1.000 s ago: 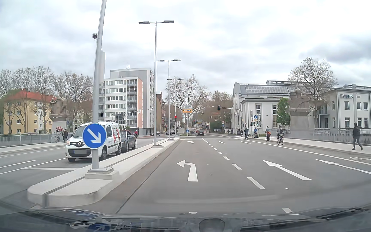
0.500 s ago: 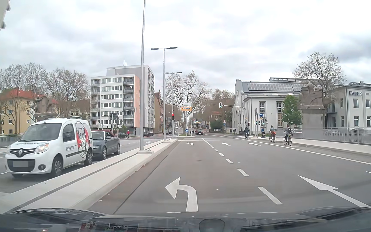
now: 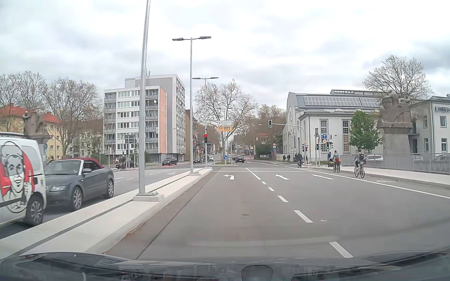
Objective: Follow the waypoints while adhering to traffic rules and regulations
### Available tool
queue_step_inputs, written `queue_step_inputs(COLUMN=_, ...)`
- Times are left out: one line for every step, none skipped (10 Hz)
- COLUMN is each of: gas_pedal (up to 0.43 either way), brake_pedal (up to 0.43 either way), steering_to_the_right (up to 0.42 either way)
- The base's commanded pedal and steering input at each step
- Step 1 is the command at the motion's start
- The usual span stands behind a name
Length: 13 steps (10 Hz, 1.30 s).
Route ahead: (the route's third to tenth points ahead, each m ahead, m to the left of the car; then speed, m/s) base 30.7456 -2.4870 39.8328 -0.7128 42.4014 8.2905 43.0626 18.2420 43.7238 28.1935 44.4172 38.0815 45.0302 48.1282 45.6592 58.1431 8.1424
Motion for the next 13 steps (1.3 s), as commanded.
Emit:
queue_step_inputs(gas_pedal=0.0, brake_pedal=0.0, steering_to_the_right=0.0)
queue_step_inputs(gas_pedal=0.0, brake_pedal=0.006, steering_to_the_right=0.0)
queue_step_inputs(gas_pedal=0.0, brake_pedal=0.067, steering_to_the_right=0.0)
queue_step_inputs(gas_pedal=0.0, brake_pedal=0.116, steering_to_the_right=0.001)
queue_step_inputs(gas_pedal=0.0, brake_pedal=0.14, steering_to_the_right=0.0)
queue_step_inputs(gas_pedal=0.0, brake_pedal=0.159, steering_to_the_right=0.0)
queue_step_inputs(gas_pedal=0.0, brake_pedal=0.183, steering_to_the_right=0.0)
queue_step_inputs(gas_pedal=0.0, brake_pedal=0.195, steering_to_the_right=0.0)
queue_step_inputs(gas_pedal=0.0, brake_pedal=0.195, steering_to_the_right=0.0)
queue_step_inputs(gas_pedal=0.0, brake_pedal=0.195, steering_to_the_right=0.0)
queue_step_inputs(gas_pedal=0.0, brake_pedal=0.195, steering_to_the_right=0.0)
queue_step_inputs(gas_pedal=0.0, brake_pedal=0.195, steering_to_the_right=0.0)
queue_step_inputs(gas_pedal=0.0, brake_pedal=0.201, steering_to_the_right=0.0)
